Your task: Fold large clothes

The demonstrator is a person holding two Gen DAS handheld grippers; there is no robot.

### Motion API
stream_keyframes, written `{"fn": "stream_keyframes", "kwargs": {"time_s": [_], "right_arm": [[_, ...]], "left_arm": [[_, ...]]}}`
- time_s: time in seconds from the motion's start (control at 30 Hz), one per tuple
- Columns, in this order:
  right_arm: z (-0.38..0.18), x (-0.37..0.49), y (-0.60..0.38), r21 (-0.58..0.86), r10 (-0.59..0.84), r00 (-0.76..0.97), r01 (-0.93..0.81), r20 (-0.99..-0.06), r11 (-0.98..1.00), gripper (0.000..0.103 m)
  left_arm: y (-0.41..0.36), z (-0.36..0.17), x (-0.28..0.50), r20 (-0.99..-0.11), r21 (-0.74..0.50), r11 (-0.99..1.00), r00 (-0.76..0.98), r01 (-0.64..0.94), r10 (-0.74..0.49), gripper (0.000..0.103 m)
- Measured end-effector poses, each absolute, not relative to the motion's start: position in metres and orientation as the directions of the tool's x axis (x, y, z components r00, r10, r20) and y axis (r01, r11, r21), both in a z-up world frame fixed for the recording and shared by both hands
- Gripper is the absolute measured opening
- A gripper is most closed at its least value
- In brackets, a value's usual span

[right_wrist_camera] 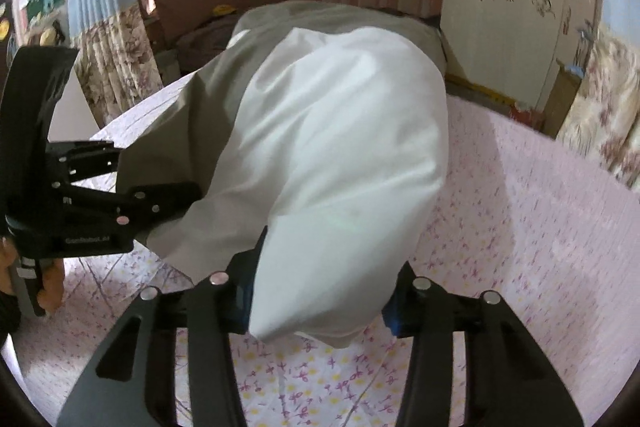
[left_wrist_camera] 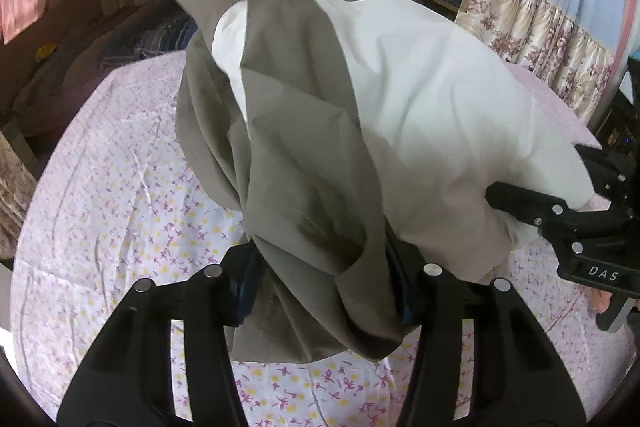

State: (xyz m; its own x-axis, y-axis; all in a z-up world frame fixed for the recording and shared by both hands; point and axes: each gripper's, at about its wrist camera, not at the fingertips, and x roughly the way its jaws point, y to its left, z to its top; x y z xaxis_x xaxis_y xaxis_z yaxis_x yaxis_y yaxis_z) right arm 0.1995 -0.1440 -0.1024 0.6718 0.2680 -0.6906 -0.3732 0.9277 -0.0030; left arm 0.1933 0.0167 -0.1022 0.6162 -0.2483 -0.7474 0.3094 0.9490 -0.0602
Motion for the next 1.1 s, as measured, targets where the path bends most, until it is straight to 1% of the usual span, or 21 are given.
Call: {"fn": "stream_keyframes", "kwargs": {"time_s": [0.07, 0.27, 0.37, 0.47, 0.6, 0.7, 0.77, 0.83, 0.9, 0.93, 0.97, 1.0, 1.03, 1.07, 1.1], "right_arm": [[-0.098, 0.199, -0.143, -0.027, 0.268, 0.685, -0.387, -0.677, 0.921, 0.042], [-0.075, 0.185, -0.144, -0.134, 0.288, 0.761, -0.438, -0.582, 0.889, 0.036], [-0.065, 0.177, -0.153, -0.158, 0.29, 0.79, -0.433, -0.54, 0.887, 0.034], [-0.051, 0.157, -0.17, -0.201, 0.271, 0.83, -0.409, -0.487, 0.89, 0.033], [-0.036, 0.127, -0.199, -0.252, 0.217, 0.873, -0.35, -0.437, 0.902, 0.033], [-0.025, 0.099, -0.235, -0.257, 0.169, 0.894, -0.294, -0.415, 0.921, 0.033], [-0.02, 0.083, -0.252, -0.257, 0.142, 0.9, -0.264, -0.413, 0.93, 0.033], [-0.022, 0.061, -0.27, -0.271, 0.104, 0.895, -0.239, -0.433, 0.932, 0.033], [-0.035, 0.043, -0.284, -0.295, 0.069, 0.873, -0.236, -0.482, 0.926, 0.033], [-0.046, 0.039, -0.286, -0.3, 0.06, 0.85, -0.25, -0.523, 0.921, 0.034], [-0.056, 0.036, -0.291, -0.291, 0.059, 0.822, -0.266, -0.566, 0.919, 0.036], [-0.07, 0.035, -0.296, -0.266, 0.072, 0.79, -0.289, -0.61, 0.919, 0.039], [-0.08, 0.032, -0.301, -0.251, 0.079, 0.773, -0.298, -0.629, 0.921, 0.04], [-0.085, 0.032, -0.304, -0.238, 0.08, 0.766, -0.296, -0.638, 0.925, 0.043], [-0.089, 0.031, -0.311, -0.202, 0.093, 0.757, -0.287, -0.646, 0.936, 0.046]], "left_arm": [[0.014, -0.099, 0.19, -0.74, -0.032, 0.952, 0.633, 0.303, -0.227, 0.049], [0.007, -0.08, 0.185, -0.7, 0.022, 0.966, 0.694, 0.257, -0.169, 0.043], [-0.005, -0.065, 0.179, -0.669, 0.068, 0.967, 0.73, 0.244, -0.137, 0.041], [-0.022, -0.048, 0.166, -0.636, 0.092, 0.965, 0.76, 0.245, -0.133, 0.04], [-0.058, -0.031, 0.146, -0.613, 0.091, 0.952, 0.77, 0.293, -0.178, 0.039], [-0.083, -0.024, 0.13, -0.602, 0.069, 0.938, 0.764, 0.341, -0.233, 0.039], [-0.101, -0.021, 0.112, -0.593, 0.04, 0.925, 0.754, 0.378, -0.283, 0.039], [-0.116, -0.025, 0.095, -0.599, 0.004, 0.91, 0.729, 0.415, -0.33, 0.041], [-0.131, -0.041, 0.081, -0.627, -0.001, 0.893, 0.696, 0.45, -0.351, 0.044], [-0.14, -0.054, 0.075, -0.651, 0.011, 0.884, 0.674, 0.468, -0.348, 0.049], [-0.145, -0.066, 0.07, -0.673, 0.026, 0.88, 0.659, 0.474, -0.336, 0.058], [-0.149, -0.079, 0.068, -0.695, 0.038, 0.879, 0.644, 0.475, -0.319, 0.062], [-0.149, -0.091, 0.064, -0.71, 0.038, 0.882, 0.634, 0.469, -0.307, 0.073], [-0.147, -0.097, 0.063, -0.712, 0.032, 0.891, 0.636, 0.452, -0.298, 0.089], [-0.142, -0.101, 0.063, -0.716, 0.026, 0.909, 0.642, 0.416, -0.274, 0.098]]}}
